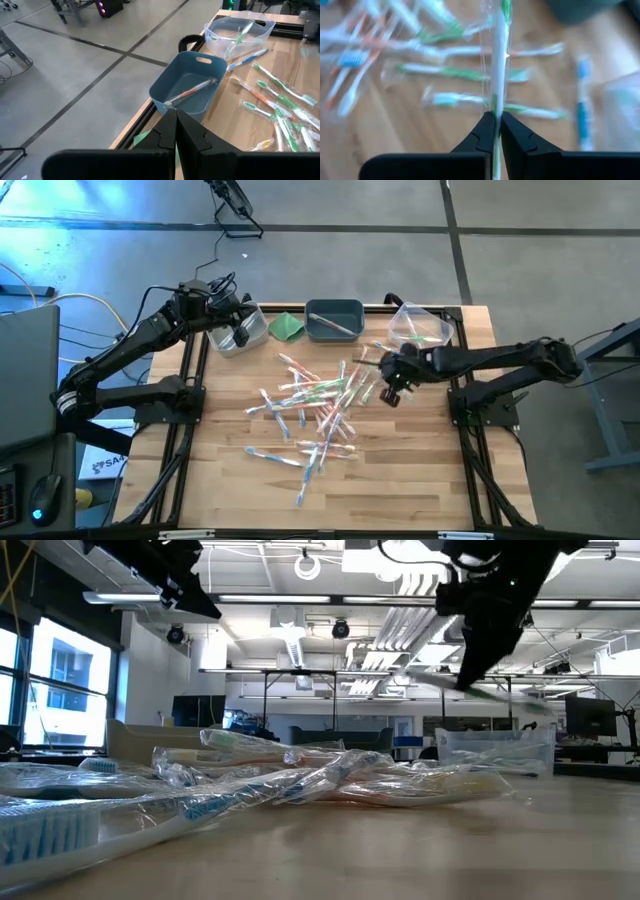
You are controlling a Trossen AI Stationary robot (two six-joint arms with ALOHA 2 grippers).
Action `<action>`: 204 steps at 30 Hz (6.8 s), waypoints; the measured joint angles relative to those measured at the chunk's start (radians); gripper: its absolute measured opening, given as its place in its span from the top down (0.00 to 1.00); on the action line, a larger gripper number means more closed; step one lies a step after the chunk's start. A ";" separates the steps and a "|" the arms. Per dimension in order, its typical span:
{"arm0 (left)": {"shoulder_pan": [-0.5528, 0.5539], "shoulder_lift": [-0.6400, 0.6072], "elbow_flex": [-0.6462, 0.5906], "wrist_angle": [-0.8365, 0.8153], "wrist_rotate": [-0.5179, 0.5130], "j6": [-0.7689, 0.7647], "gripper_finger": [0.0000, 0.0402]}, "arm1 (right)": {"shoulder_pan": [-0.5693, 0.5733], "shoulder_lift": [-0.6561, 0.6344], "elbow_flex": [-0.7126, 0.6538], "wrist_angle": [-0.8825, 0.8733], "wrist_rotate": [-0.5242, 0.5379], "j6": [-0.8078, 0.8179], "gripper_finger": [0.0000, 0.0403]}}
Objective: Pick & Place Toothbrushes
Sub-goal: Put the green toothbrush into the transparent bin, then put the blue toothbrush into the gray bin
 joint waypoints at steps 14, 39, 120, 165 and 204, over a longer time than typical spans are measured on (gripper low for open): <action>0.000 0.000 0.000 0.000 -0.002 0.000 1.00 | -0.166 -0.040 0.177 -0.048 0.254 -0.184 0.98; 0.000 0.000 0.000 0.000 -0.061 0.000 1.00 | -0.547 0.005 0.224 -0.111 0.275 -0.286 0.98; 0.000 0.000 0.000 -0.001 -0.062 -0.003 1.00 | -0.709 0.332 0.224 -0.274 0.201 -0.255 0.71; 0.000 0.000 0.000 -0.003 -0.062 -0.020 1.00 | -0.670 0.290 0.224 -0.308 0.200 -0.285 0.70; 0.000 0.000 0.000 -0.055 0.017 -0.157 1.00 | -0.248 0.213 0.325 0.704 -0.162 -0.158 0.70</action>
